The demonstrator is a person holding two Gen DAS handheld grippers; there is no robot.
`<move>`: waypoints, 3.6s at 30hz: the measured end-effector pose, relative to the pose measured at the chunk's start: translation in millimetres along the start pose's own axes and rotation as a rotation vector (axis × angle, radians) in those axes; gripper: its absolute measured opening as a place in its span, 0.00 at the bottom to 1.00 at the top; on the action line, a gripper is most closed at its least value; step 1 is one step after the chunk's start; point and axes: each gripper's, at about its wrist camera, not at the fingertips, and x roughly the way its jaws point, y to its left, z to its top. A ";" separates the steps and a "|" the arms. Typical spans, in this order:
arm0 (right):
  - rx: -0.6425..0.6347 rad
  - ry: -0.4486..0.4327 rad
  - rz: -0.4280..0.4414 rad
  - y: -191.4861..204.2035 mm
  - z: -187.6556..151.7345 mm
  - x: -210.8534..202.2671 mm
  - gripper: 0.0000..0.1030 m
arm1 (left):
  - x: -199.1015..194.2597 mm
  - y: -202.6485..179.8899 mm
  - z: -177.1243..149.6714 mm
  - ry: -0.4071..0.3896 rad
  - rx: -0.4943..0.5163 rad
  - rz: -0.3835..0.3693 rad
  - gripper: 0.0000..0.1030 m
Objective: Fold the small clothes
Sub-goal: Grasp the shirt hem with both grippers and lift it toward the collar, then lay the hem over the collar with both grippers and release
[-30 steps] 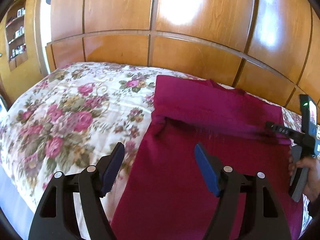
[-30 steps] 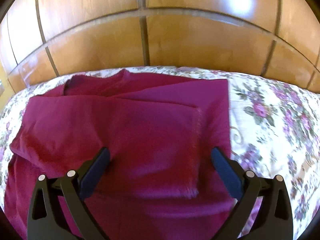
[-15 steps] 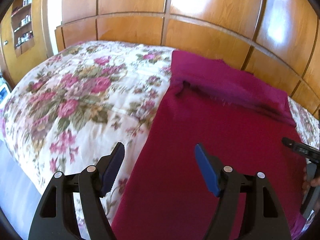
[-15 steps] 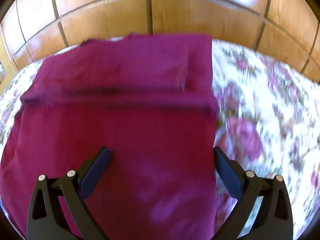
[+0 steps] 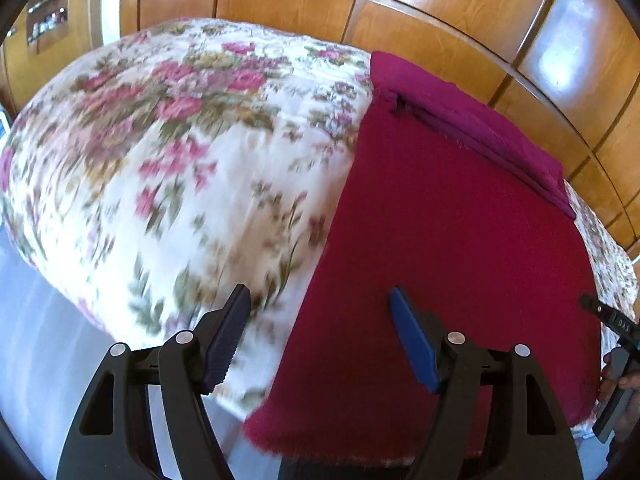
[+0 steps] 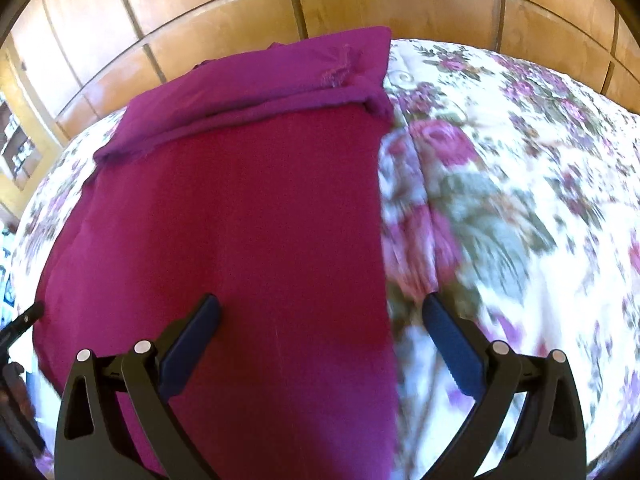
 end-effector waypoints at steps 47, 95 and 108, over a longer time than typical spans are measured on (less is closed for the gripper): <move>0.169 -0.079 0.216 -53.0 44.4 -20.0 0.88 | 40.4 16.3 131.6 -0.026 -0.146 -0.338 0.72; -0.003 -0.102 0.095 -27.0 9.0 -69.9 0.09 | -7.1 -19.1 46.1 -0.042 0.042 -0.303 0.09; 0.032 -0.274 0.236 -15.9 82.5 -116.5 0.08 | -53.0 -22.3 95.5 -0.211 0.029 -0.354 0.09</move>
